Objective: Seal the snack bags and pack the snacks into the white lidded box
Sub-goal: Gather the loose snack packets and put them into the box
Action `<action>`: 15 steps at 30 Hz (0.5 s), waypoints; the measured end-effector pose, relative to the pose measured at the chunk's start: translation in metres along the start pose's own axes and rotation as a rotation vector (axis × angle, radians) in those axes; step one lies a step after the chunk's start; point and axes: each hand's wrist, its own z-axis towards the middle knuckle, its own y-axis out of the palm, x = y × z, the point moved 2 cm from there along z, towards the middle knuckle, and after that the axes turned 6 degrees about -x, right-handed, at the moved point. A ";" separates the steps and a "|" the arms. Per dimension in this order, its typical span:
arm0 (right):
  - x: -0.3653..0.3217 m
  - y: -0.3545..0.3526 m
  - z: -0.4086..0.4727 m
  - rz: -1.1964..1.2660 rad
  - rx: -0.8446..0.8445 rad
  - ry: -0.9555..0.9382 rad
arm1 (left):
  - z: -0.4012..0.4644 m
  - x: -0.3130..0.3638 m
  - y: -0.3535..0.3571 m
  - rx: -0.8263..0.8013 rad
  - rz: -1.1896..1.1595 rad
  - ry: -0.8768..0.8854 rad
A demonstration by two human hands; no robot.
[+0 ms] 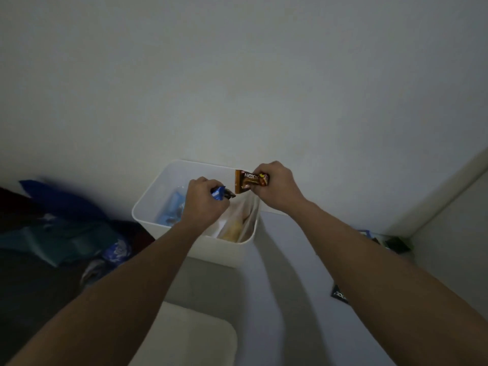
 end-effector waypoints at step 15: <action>-0.009 0.094 0.074 -0.178 -0.284 0.225 | 0.018 -0.071 0.021 -0.401 -0.132 -0.297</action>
